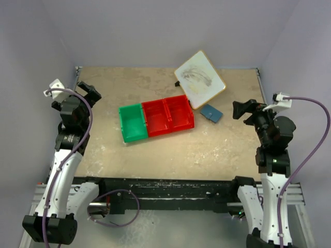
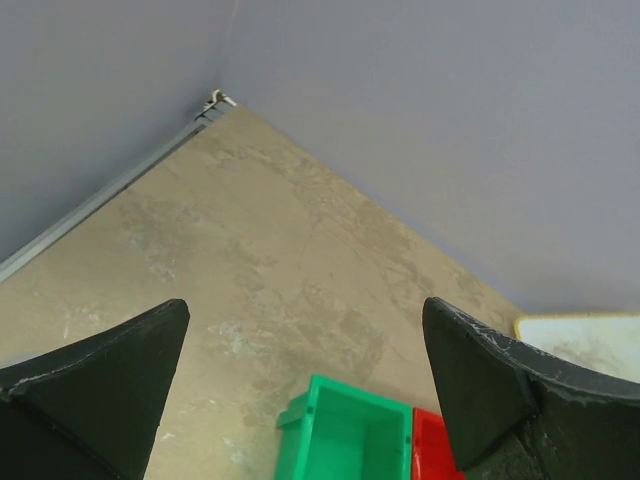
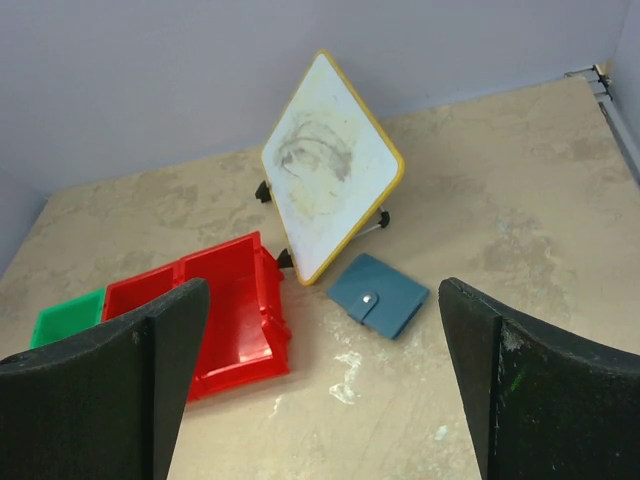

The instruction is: Take the credit cards out of the card holder

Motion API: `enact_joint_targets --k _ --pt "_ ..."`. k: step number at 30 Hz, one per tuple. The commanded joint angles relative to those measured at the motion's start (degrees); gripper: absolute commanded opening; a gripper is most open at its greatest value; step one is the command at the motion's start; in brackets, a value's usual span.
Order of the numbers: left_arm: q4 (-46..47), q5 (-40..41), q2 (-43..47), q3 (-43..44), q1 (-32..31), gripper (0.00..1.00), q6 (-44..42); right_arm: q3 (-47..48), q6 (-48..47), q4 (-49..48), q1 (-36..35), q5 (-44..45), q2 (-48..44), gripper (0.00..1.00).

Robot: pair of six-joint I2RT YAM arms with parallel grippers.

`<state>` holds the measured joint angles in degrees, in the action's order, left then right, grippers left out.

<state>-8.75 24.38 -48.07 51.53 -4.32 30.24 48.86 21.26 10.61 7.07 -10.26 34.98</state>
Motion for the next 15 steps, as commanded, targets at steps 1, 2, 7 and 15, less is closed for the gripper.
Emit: enact_joint_targets --k 1,2,7,15 --pt "-1.7 9.5 -1.4 2.3 -0.1 0.98 10.8 1.4 0.0 -0.5 -0.1 -1.4 0.5 1.00" --pt "-2.7 7.4 -2.1 2.5 -0.1 0.98 10.5 1.6 0.1 0.3 -0.1 -0.8 1.2 1.00" --pt "-7.5 -10.5 -9.9 5.3 0.1 0.98 2.9 3.4 0.2 3.6 -0.1 1.4 5.8 1.00" --pt "-6.4 -20.3 -21.2 3.5 1.3 0.98 7.5 0.9 1.2 1.7 -0.1 0.4 8.6 1.00"
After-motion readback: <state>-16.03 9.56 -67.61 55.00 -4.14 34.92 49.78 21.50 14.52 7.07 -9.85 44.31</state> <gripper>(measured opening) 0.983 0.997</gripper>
